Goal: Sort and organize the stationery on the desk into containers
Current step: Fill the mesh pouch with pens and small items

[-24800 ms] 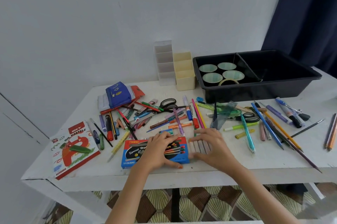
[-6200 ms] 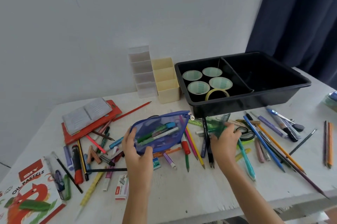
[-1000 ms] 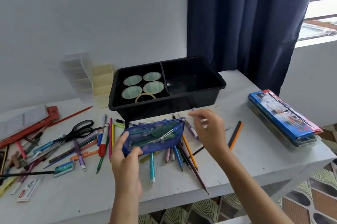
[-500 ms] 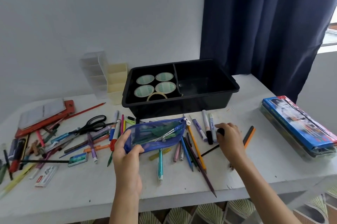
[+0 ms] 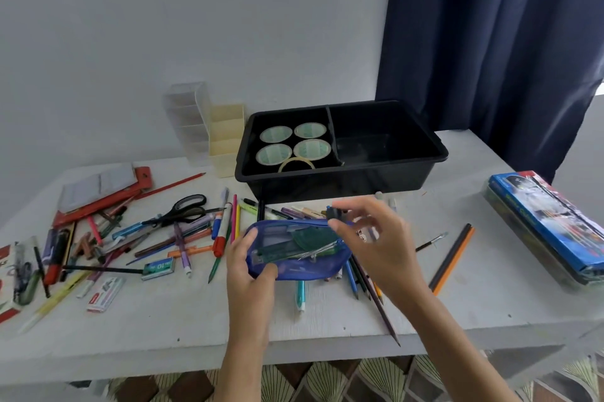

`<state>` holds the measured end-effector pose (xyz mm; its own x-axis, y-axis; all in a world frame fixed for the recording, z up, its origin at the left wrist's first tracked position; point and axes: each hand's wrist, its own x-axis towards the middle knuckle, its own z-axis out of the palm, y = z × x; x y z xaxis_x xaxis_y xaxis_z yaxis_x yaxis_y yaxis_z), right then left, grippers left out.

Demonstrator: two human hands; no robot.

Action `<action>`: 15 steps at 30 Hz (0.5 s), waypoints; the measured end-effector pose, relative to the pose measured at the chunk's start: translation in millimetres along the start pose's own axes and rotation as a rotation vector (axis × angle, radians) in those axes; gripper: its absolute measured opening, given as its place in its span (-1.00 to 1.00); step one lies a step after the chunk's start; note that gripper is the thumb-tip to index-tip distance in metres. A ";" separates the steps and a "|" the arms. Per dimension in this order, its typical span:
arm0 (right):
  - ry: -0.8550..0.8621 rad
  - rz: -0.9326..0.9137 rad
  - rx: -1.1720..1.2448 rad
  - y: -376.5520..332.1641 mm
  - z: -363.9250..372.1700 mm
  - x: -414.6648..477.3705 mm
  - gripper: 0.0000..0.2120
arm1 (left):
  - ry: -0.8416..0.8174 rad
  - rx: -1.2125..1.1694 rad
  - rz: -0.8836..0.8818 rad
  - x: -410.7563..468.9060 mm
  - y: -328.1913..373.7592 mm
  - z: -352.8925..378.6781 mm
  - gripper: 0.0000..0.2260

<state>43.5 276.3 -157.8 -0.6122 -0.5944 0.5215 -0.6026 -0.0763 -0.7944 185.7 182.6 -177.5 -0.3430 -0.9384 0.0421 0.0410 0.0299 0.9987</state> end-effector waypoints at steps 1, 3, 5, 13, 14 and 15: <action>-0.038 -0.034 -0.012 0.6 6.2 -2.5 -0.75 | 0.001 0.008 0.001 0.0 -1.6 -0.3 -0.50; -0.073 -0.075 -0.107 9.1 18.9 -8.6 -0.79 | 0.003 0.020 -0.002 -0.3 -4.0 -0.9 -0.51; -0.034 -0.116 -0.307 23.4 28.0 -16.0 -0.81 | 0.005 0.032 -0.006 -1.6 -4.9 -1.3 -0.52; 0.001 0.179 -0.374 53.1 23.0 -27.6 -0.79 | -0.004 0.017 -0.013 -5.5 -3.8 -0.7 -0.48; 0.004 0.187 -0.333 51.5 21.9 -26.7 -0.78 | -0.007 0.011 -0.011 -6.5 -3.4 0.1 -0.48; 0.030 0.170 -0.321 49.0 20.3 -25.9 -0.78 | -0.006 0.008 -0.009 -7.6 -2.8 0.4 -0.48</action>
<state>40.2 271.7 -216.6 -0.7294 -0.5531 0.4027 -0.6179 0.2799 -0.7348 187.8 189.8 -180.6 -0.3490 -0.9365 0.0336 0.0304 0.0246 0.9992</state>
